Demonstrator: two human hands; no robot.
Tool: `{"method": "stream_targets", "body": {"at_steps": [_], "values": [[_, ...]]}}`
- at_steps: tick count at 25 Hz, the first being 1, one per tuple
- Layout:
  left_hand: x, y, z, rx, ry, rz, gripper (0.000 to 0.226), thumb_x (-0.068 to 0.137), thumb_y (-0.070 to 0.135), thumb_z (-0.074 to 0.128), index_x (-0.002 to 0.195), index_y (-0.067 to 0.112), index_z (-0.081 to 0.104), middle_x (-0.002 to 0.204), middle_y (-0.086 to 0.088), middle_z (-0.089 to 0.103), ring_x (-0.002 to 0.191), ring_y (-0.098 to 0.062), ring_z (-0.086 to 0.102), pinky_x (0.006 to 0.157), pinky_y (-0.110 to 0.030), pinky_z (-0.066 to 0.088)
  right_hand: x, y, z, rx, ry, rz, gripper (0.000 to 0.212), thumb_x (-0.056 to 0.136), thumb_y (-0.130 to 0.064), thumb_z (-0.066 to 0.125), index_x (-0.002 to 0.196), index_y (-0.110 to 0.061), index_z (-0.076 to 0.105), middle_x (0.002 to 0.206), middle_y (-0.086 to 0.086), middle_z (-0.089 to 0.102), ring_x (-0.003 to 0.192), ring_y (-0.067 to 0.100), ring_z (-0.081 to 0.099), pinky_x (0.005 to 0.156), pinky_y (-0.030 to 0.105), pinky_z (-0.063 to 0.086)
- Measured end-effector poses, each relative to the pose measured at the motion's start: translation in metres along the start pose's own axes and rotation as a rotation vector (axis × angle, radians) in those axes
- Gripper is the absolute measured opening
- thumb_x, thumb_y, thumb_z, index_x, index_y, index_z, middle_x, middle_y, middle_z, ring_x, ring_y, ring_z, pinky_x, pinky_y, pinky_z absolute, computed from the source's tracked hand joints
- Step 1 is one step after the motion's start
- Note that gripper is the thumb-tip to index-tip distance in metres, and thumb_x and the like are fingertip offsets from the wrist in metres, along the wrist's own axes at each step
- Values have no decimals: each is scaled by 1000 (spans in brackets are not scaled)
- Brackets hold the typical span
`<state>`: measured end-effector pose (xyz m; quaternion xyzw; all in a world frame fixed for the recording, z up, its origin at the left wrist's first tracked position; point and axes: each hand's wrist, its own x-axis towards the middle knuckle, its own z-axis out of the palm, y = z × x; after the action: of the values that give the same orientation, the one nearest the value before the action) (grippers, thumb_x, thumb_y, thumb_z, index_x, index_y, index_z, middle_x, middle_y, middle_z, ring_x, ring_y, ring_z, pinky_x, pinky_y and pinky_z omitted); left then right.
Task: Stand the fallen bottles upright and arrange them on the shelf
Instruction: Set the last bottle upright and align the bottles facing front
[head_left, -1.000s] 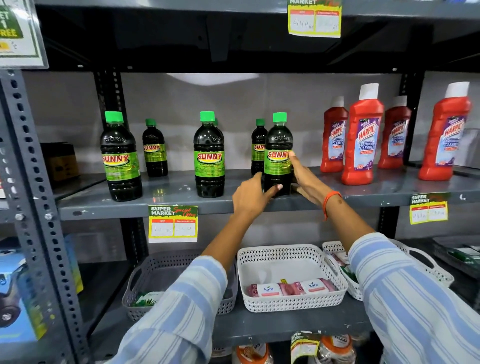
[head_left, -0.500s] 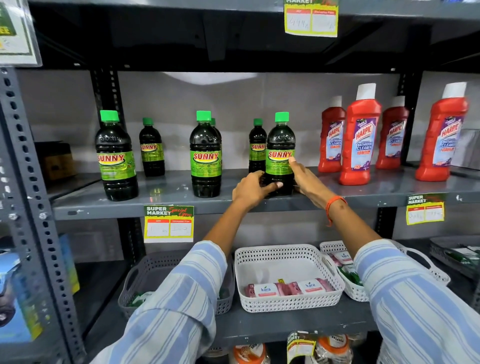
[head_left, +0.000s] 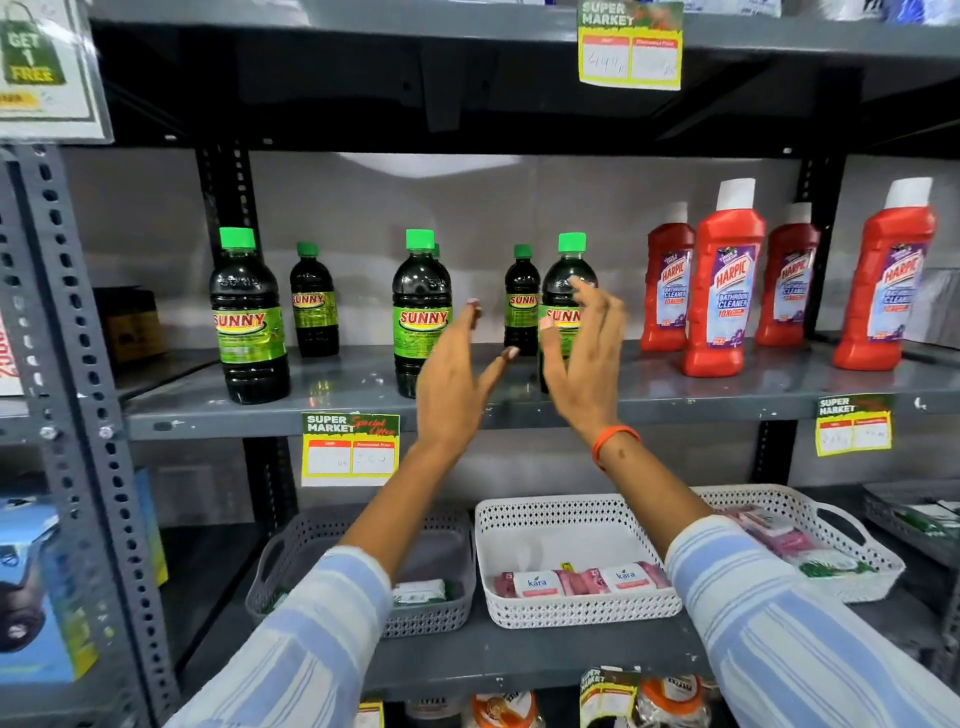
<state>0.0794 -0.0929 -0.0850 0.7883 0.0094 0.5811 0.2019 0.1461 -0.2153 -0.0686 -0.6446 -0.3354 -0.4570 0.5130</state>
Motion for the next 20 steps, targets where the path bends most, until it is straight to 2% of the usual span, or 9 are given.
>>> {"method": "stream_targets", "body": {"at_steps": [2,3,5,7,9,12,15,20], "values": [[0,-23,-28,96,128,-21,83,80,45,64,142,0,30,137,-20,48,124,-30,45,101,-33,36,-5,-16,21,68,-153,-8,37,93,-29,45,122,-6,52,118,15,50,105,26,54,95,39,48],[3,-38,-41,106,108,-105,90,78,45,67,144,0,25,140,-20,44,127,-32,42,103,-37,36,-5,-24,34,116,-264,63,35,95,-28,45,120,-5,53,117,16,51,103,26,55,95,39,47],[11,-62,-55,31,-77,-301,96,76,44,73,145,3,22,141,-19,46,126,-32,45,101,-44,42,-3,-34,56,154,-478,271,41,99,-32,43,126,-2,50,126,20,51,114,29,53,100,30,40],[21,-79,-64,-43,-302,-381,84,75,42,76,138,4,36,133,-16,55,118,-30,55,95,-43,48,1,-40,76,169,-635,445,55,99,-45,35,137,-6,42,140,19,48,129,31,46,102,33,34],[26,-85,-66,-113,-450,-389,67,77,39,76,129,6,50,126,-12,63,113,-27,60,93,-37,50,2,-39,84,197,-737,527,64,95,-57,29,142,-14,37,147,12,45,136,29,41,109,40,31],[27,-94,-65,-113,-484,-356,54,76,44,75,119,16,60,118,-6,68,107,-22,63,92,-39,51,-3,-40,87,198,-782,523,64,93,-62,27,137,-18,44,143,9,49,132,26,44,107,40,35],[26,-95,-61,-72,-457,-353,58,70,58,73,114,22,62,113,-2,70,103,-22,65,89,-44,52,-3,-39,86,207,-767,522,63,94,-61,27,135,-17,45,145,9,47,133,26,43,110,43,34],[24,-95,-60,-34,-399,-343,58,70,56,74,112,18,62,110,-4,71,102,-25,64,86,-43,52,-4,-36,85,209,-797,521,61,94,-61,26,138,-21,40,148,10,44,137,28,40,112,44,32]]}}
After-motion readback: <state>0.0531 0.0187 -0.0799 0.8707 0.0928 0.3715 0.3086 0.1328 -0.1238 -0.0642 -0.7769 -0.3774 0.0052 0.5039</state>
